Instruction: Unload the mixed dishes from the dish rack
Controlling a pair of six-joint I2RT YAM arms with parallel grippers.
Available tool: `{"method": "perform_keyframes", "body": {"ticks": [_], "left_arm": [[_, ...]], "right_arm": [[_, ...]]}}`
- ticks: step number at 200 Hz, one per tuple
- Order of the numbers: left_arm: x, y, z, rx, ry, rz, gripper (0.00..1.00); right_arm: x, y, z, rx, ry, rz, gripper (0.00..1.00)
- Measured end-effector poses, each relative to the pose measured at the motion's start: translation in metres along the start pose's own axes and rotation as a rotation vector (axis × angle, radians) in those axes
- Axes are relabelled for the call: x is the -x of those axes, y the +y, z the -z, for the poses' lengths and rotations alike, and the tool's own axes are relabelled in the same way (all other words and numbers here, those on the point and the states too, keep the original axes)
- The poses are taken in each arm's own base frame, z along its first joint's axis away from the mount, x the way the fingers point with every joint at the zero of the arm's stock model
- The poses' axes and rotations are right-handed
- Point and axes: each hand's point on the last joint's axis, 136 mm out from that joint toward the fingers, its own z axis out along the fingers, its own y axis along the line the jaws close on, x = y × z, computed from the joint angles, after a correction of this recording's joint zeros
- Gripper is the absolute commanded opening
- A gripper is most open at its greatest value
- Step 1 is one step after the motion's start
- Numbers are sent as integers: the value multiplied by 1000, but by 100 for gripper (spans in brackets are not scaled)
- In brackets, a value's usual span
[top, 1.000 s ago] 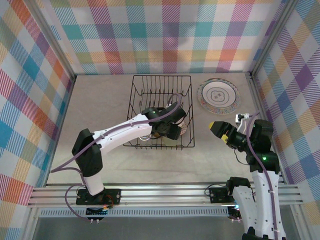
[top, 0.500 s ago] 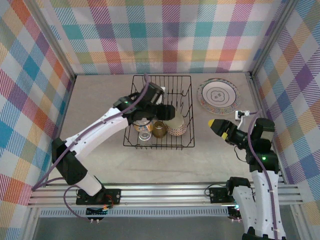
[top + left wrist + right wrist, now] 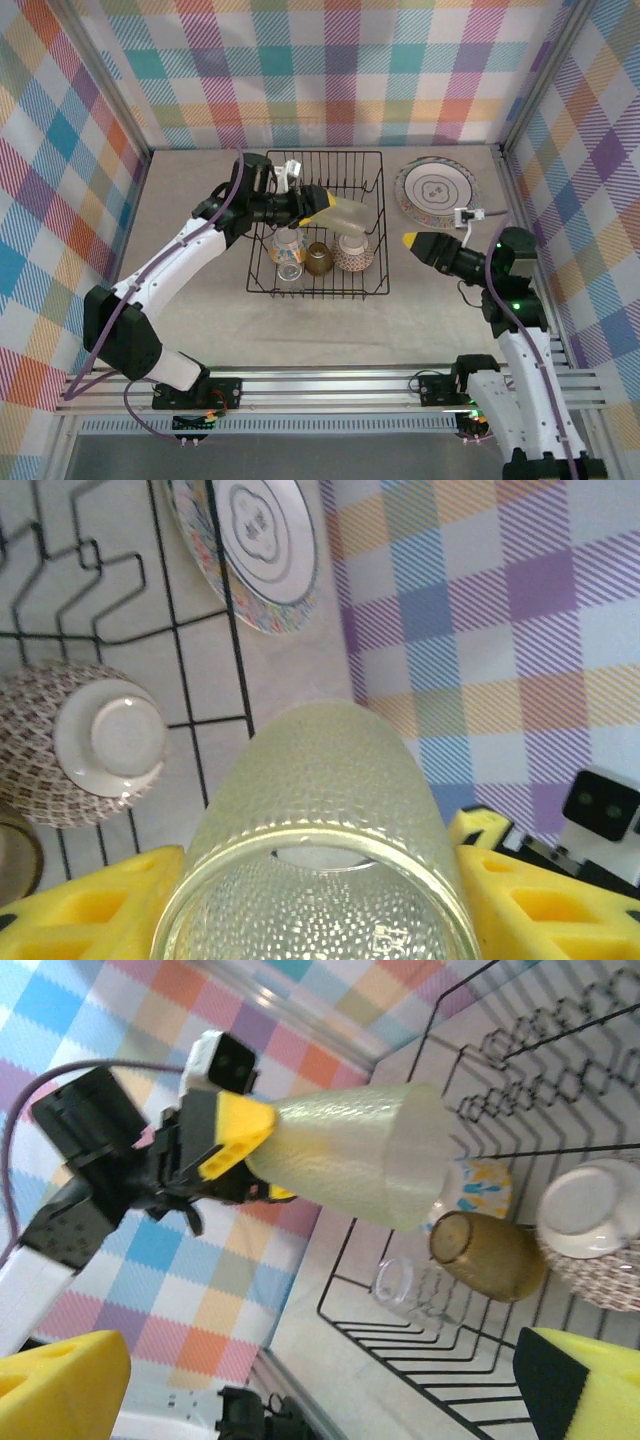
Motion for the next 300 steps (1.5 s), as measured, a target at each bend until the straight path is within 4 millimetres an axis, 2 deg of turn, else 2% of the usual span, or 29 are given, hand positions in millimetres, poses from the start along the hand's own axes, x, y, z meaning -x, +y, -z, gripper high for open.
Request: {"method": "perform_keyframes", "body": {"ticks": [31, 76, 101, 162, 224, 246, 300], "left_arm": [[-9, 2, -8, -98, 37, 87, 53], [-8, -14, -9, -234, 39, 137, 52], [-6, -22, -7, -278, 36, 137, 52], [-12, -14, -10, -295, 43, 161, 52], [-9, -20, -7, -349, 39, 153, 52], [-11, -20, -6, -368, 48, 153, 52], [-13, -19, -4, -396, 53, 151, 53]], "right_arm": [[-7, 5, -27, 22, 82, 9, 99], [2, 14, -58, 43, 128, 37, 99], [4, 15, -68, 52, 137, 53, 97], [13, 28, -77, 108, 132, 69, 77], [17, 39, -77, 147, 121, 66, 55], [17, 39, -77, 152, 117, 55, 45], [16, 33, -80, 146, 122, 21, 27]]}}
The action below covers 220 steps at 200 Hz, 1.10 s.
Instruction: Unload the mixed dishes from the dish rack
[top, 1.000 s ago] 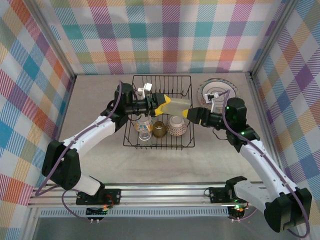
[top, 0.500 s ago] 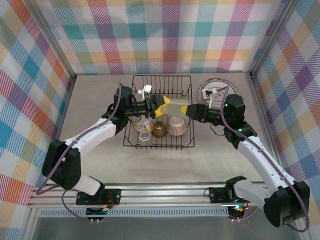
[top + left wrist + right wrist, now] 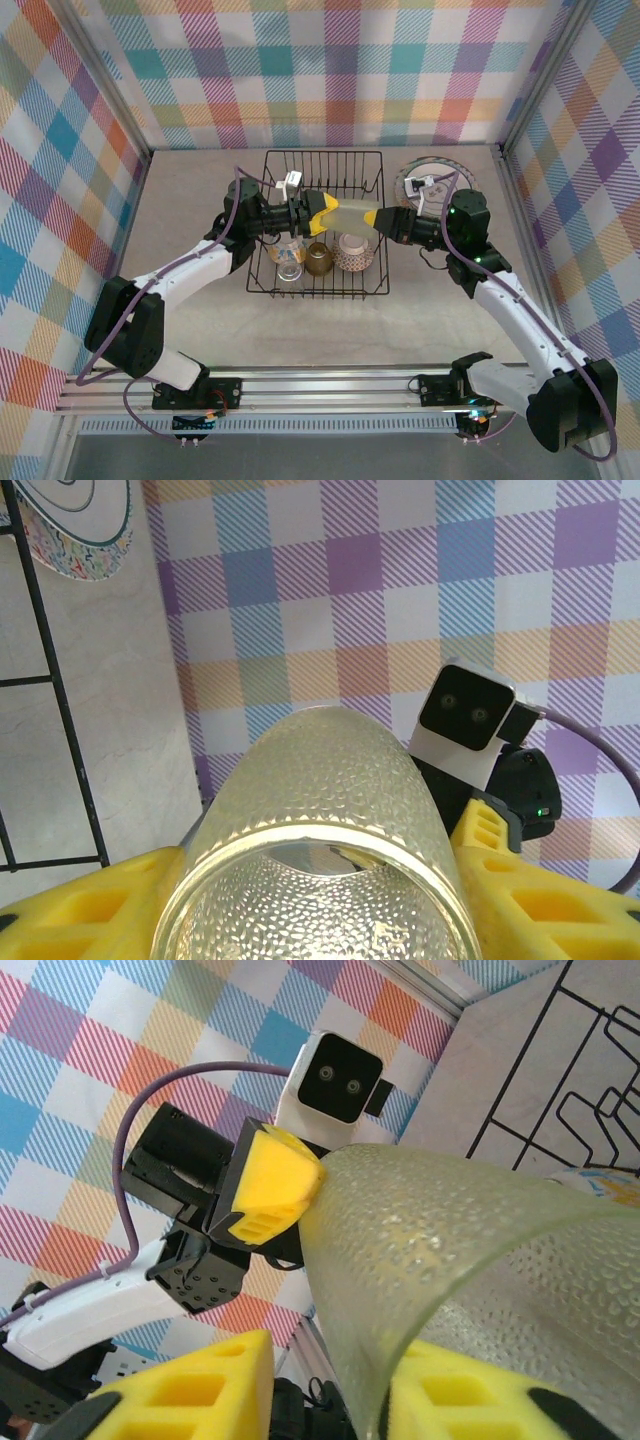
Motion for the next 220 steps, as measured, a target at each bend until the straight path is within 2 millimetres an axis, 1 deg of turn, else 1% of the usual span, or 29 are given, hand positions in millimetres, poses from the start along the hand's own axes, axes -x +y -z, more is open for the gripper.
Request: {"method": "perform_keyframes", "body": {"ticks": [11, 44, 69, 86, 88, 92, 95, 116, 130, 149, 177, 195, 205, 220], "left_arm": [[0, -1, 1, -5, 2, -2, 54], [1, -4, 2, -24, -3, -3, 59], [1, -4, 3, -39, -3, 2, 67], [1, -4, 3, -50, -6, -5, 78], [1, -3, 3, -51, -7, -3, 82], [1, -2, 3, -52, -7, -8, 96], [2, -1, 3, -52, -11, -1, 100], [3, -1, 5, -61, -20, -6, 100], [3, -5, 5, -73, -25, -22, 100], [6, -13, 12, -86, -46, -46, 100], [13, -28, 31, -81, -109, -113, 100], [15, -33, 45, -30, -155, -181, 100], [15, -33, 51, 24, -180, -208, 100], [13, -34, 61, 112, -208, -284, 100]], "right_arm": [[0, 0, 0, 0, 0, -2, 22], [1, 1, -1, 9, -3, -1, 0], [0, 4, -2, 21, 0, -1, 0], [-1, 6, -3, 27, 2, 3, 0], [0, 6, -3, 28, 1, 5, 0], [0, 7, -3, 29, 1, 6, 0], [-1, 7, -3, 30, 1, 7, 0], [-2, 5, -1, 12, -2, 4, 0], [-3, 2, 1, -12, -6, 7, 0], [-2, 2, 4, -49, -13, 24, 0], [16, 19, 16, -119, -61, 97, 0], [30, 28, 25, -198, -92, 147, 0], [39, 30, 31, -260, -108, 169, 0], [53, 25, 41, -383, -126, 200, 0]]}}
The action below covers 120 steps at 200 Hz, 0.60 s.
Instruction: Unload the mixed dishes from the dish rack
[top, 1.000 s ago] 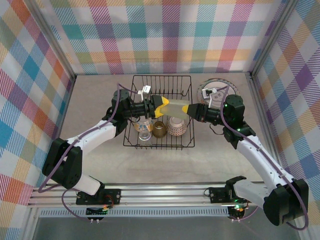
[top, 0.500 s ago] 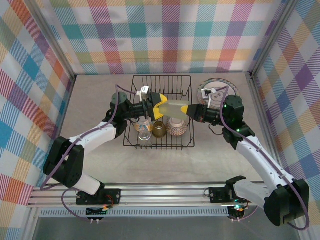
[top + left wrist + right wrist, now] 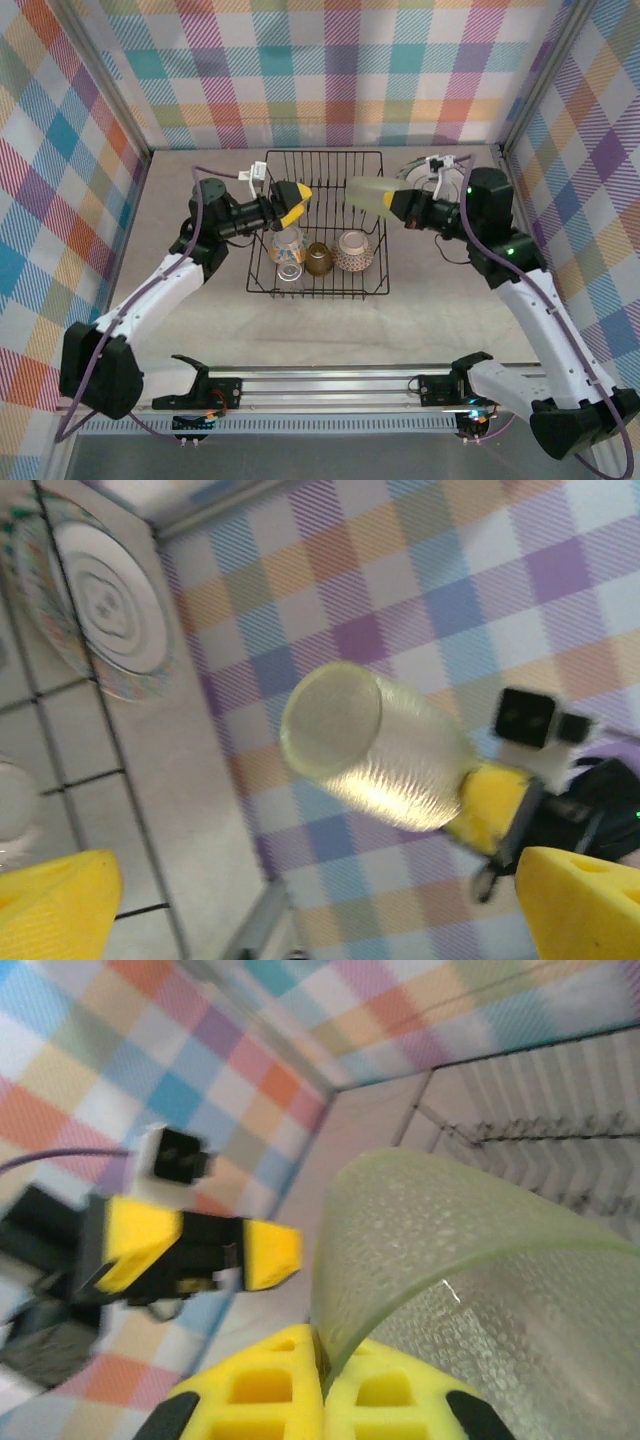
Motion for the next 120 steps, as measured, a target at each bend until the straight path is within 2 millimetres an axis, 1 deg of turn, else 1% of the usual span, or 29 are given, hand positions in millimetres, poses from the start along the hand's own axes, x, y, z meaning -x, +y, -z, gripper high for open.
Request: {"method": "perform_keyframes", "body": {"ticks": [12, 26, 47, 69, 91, 102, 120], "left_arm": [[0, -1, 9, 64, -13, -63, 100], [0, -2, 21, 135, -24, -147, 100], [-4, 1, 38, 231, -25, -238, 100], [-11, 16, 51, 336, -13, -287, 100], [-15, 31, 62, 426, -10, -322, 100], [-18, 34, 67, 448, -15, -338, 100], [-22, 35, 73, 463, -15, -360, 100]], "right_arm": [[9, -15, 1, -123, 6, 23, 0], [14, -41, 0, -284, 37, 55, 0], [10, -92, -3, -550, 136, 98, 0], [2, -140, -6, -784, 267, 145, 0], [-6, -179, -4, -954, 385, 181, 0], [-9, -196, -2, -1021, 443, 187, 0], [-7, -221, 3, -1102, 503, 176, 0]]}}
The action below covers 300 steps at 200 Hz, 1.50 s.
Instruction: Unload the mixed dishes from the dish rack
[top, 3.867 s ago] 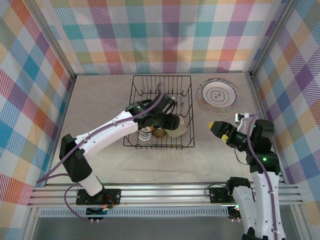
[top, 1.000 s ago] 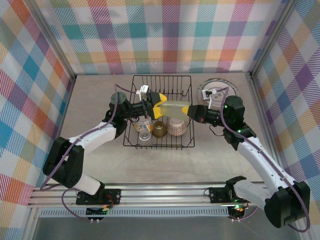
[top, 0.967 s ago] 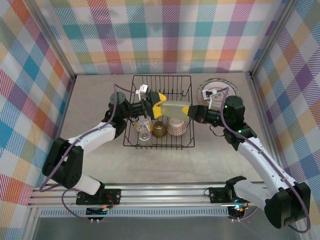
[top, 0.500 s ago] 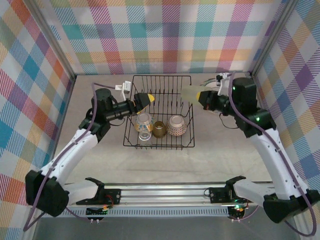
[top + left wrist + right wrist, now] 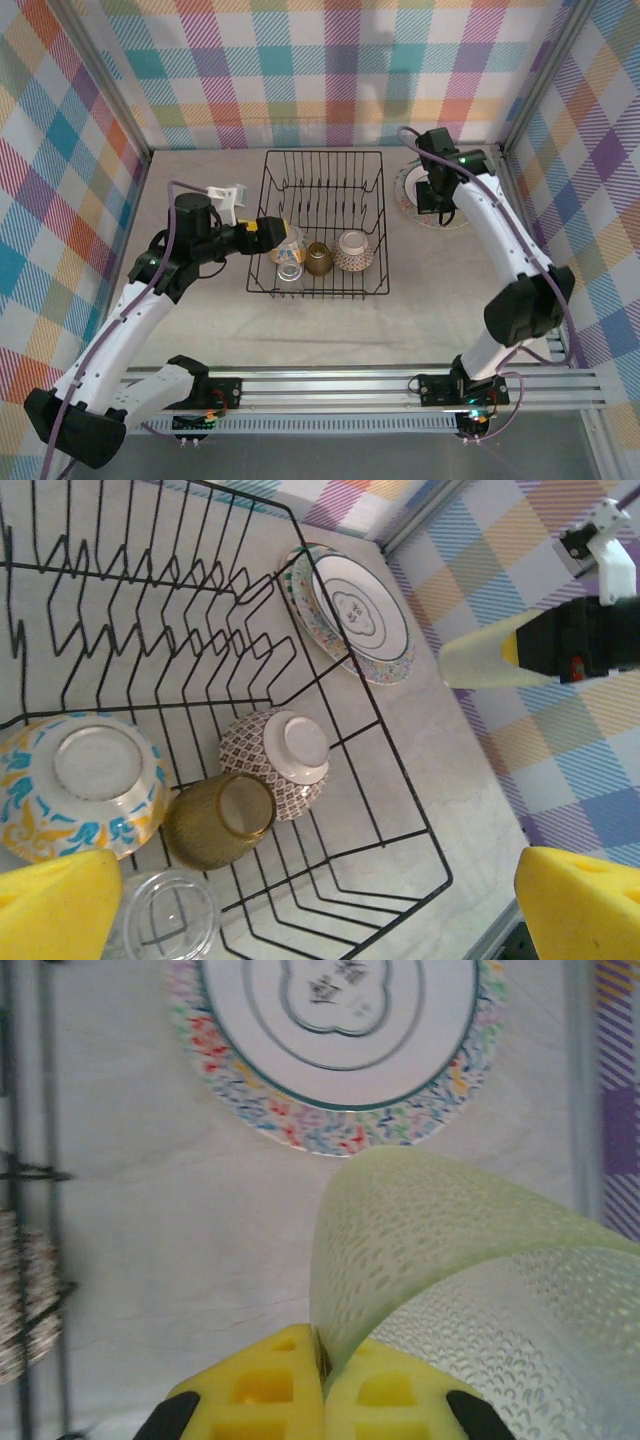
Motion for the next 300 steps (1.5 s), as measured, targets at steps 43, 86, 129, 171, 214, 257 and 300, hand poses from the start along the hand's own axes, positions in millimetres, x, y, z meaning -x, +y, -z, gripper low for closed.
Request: {"method": "perform_keyframes", "body": {"ticks": [43, 86, 129, 171, 214, 257, 300], "left_arm": [[-9, 1, -1, 0, 15, -23, 100], [-14, -3, -2, -21, 31, -29, 100], [-20, -7, -4, -37, 48, -34, 100], [-21, -11, -5, -48, 53, -41, 100], [-23, -12, -5, -53, 57, -44, 100], [-24, -14, -5, -57, 60, -45, 100], [-24, -14, -5, -57, 61, -46, 100]], "right_arm": [[-7, -34, -39, -74, 136, -40, 0], [-14, -59, -63, -90, 210, -106, 0], [-20, -72, -81, -85, 245, -156, 0], [-23, -69, -107, -70, 278, -174, 0], [-27, -69, -120, -55, 281, -203, 0], [-23, -72, -126, -34, 268, -234, 0], [-19, -70, -133, -12, 257, -250, 0]]}}
